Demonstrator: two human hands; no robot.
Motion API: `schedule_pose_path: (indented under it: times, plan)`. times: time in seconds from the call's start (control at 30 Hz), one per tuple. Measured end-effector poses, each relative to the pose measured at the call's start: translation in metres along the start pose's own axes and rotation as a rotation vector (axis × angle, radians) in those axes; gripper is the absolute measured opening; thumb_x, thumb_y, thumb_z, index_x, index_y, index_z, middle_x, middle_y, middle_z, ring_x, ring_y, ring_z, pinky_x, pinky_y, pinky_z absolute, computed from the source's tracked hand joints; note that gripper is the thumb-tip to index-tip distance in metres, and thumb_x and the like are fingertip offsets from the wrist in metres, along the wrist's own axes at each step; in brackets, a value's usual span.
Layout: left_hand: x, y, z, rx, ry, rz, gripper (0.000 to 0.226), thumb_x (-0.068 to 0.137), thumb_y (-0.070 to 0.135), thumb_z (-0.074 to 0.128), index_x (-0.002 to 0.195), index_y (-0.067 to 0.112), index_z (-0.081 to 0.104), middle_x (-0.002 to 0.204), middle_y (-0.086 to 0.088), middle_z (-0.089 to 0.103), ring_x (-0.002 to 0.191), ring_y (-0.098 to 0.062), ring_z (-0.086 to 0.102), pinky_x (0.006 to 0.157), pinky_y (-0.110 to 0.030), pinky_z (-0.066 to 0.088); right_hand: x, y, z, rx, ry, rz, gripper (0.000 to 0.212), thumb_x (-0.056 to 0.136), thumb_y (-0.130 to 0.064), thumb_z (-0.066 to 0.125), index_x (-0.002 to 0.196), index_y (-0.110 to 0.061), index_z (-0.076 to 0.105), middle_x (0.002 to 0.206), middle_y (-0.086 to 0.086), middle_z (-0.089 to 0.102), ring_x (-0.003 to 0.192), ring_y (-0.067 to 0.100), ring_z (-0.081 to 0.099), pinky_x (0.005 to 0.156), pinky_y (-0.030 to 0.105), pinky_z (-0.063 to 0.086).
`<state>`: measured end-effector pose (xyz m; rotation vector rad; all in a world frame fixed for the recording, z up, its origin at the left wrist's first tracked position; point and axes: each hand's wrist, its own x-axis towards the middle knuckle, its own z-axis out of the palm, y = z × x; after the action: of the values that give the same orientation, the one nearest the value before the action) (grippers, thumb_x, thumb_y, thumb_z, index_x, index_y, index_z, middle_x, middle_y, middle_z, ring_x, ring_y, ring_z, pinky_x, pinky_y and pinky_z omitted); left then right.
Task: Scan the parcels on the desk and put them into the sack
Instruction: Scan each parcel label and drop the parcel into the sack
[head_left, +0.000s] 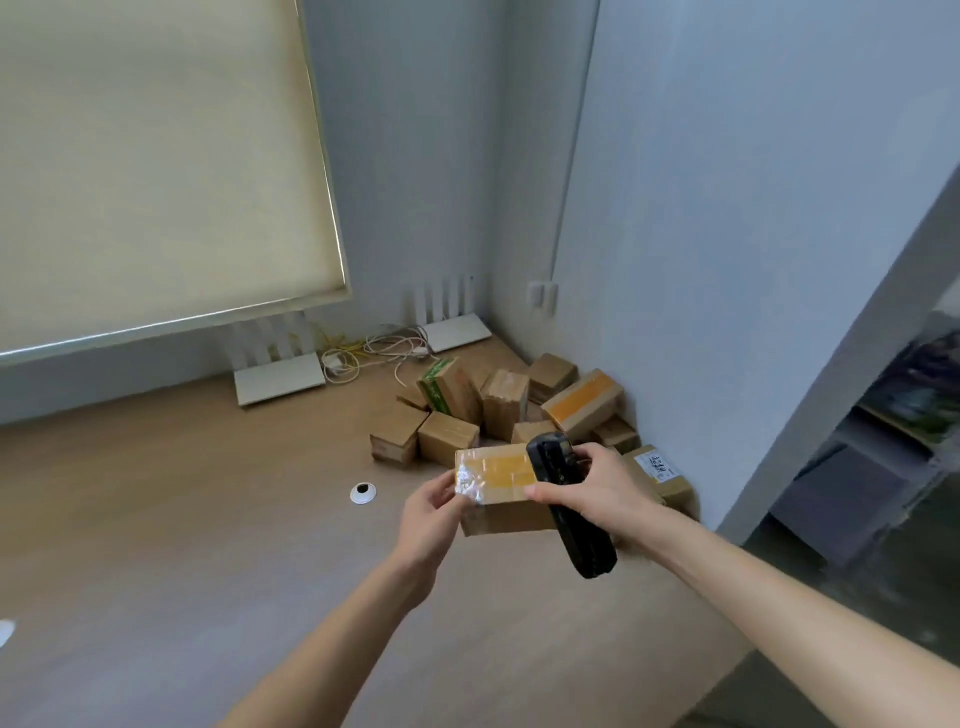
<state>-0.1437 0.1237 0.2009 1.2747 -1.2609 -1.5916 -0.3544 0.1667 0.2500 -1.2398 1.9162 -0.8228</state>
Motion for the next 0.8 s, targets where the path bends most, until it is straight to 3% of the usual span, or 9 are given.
schedule_pose_path:
  times: [0.2, 0.33, 0.43, 0.53, 0.63, 0.7, 0.8]
  plan:
    - [-0.064, 0.057, -0.029, -0.066, 0.018, 0.114, 0.041, 0.088, 0.012, 0.075, 0.122, 0.026, 0.056, 0.117, -0.003, 0.069, 0.105, -0.015, 0.065, 0.079, -0.026, 0.051, -0.063, -0.058, -0.013, 0.035, 0.07, -0.082, 0.092, 0.061, -0.054, 0.096, 0.135, -0.018, 0.055, 0.126, -0.003, 0.064, 0.116, 0.018, 0.062, 0.105, 0.038, 0.05]
    - [-0.088, 0.077, -0.046, -0.012, -0.028, 0.171, 0.072, 0.08, 0.003, 0.081, 0.136, 0.032, 0.047, 0.127, -0.003, 0.063, 0.118, -0.021, 0.061, 0.093, -0.034, 0.055, -0.092, -0.083, -0.023, 0.044, 0.071, -0.123, 0.097, 0.056, -0.06, 0.095, 0.135, -0.02, 0.054, 0.127, -0.003, 0.064, 0.117, 0.018, 0.061, 0.107, 0.041, 0.05]
    - [-0.094, 0.092, -0.05, 0.017, -0.056, 0.219, 0.081, 0.076, -0.003, 0.081, 0.142, 0.031, 0.048, 0.132, -0.004, 0.062, 0.123, -0.023, 0.059, 0.098, -0.038, 0.055, -0.106, -0.098, -0.032, 0.057, 0.063, -0.144, 0.112, 0.047, -0.068, 0.092, 0.139, -0.021, 0.05, 0.128, -0.004, 0.061, 0.118, 0.019, 0.06, 0.108, 0.042, 0.05]
    - [-0.104, 0.109, -0.048, -0.021, -0.05, 0.244, 0.073, 0.079, -0.004, 0.077, 0.139, 0.028, 0.05, 0.132, 0.0, 0.063, 0.121, -0.019, 0.061, 0.091, -0.034, 0.057, -0.115, -0.109, -0.046, 0.065, 0.059, -0.163, 0.102, 0.057, -0.055, 0.096, 0.14, -0.019, 0.049, 0.125, -0.004, 0.059, 0.118, 0.018, 0.059, 0.108, 0.038, 0.049]
    - [-0.12, 0.13, -0.039, -0.088, 0.014, 0.239, 0.046, 0.088, 0.024, 0.076, 0.129, 0.028, 0.056, 0.126, 0.006, 0.066, 0.113, -0.013, 0.064, 0.076, -0.027, 0.054, -0.121, -0.115, -0.059, 0.054, 0.05, -0.171, 0.111, 0.049, -0.06, 0.096, 0.142, -0.019, 0.049, 0.129, -0.001, 0.06, 0.12, 0.019, 0.06, 0.109, 0.04, 0.049]
    - [-0.128, 0.141, -0.033, -0.098, 0.083, 0.258, 0.033, 0.092, 0.035, 0.07, 0.122, 0.024, 0.06, 0.118, 0.003, 0.068, 0.105, -0.012, 0.065, 0.067, -0.026, 0.053, -0.126, -0.118, -0.065, 0.046, 0.038, -0.177, 0.107, 0.053, -0.056, 0.097, 0.141, -0.02, 0.048, 0.132, -0.001, 0.059, 0.122, 0.019, 0.059, 0.11, 0.04, 0.049]
    - [-0.135, 0.151, -0.026, -0.082, 0.133, 0.291, 0.029, 0.092, 0.034, 0.07, 0.117, 0.021, 0.062, 0.114, -0.001, 0.069, 0.101, -0.012, 0.066, 0.066, -0.024, 0.053, -0.133, -0.119, -0.074, 0.041, 0.032, -0.193, 0.096, 0.059, -0.047, 0.098, 0.137, -0.024, 0.049, 0.129, -0.003, 0.06, 0.12, 0.016, 0.058, 0.108, 0.037, 0.049]
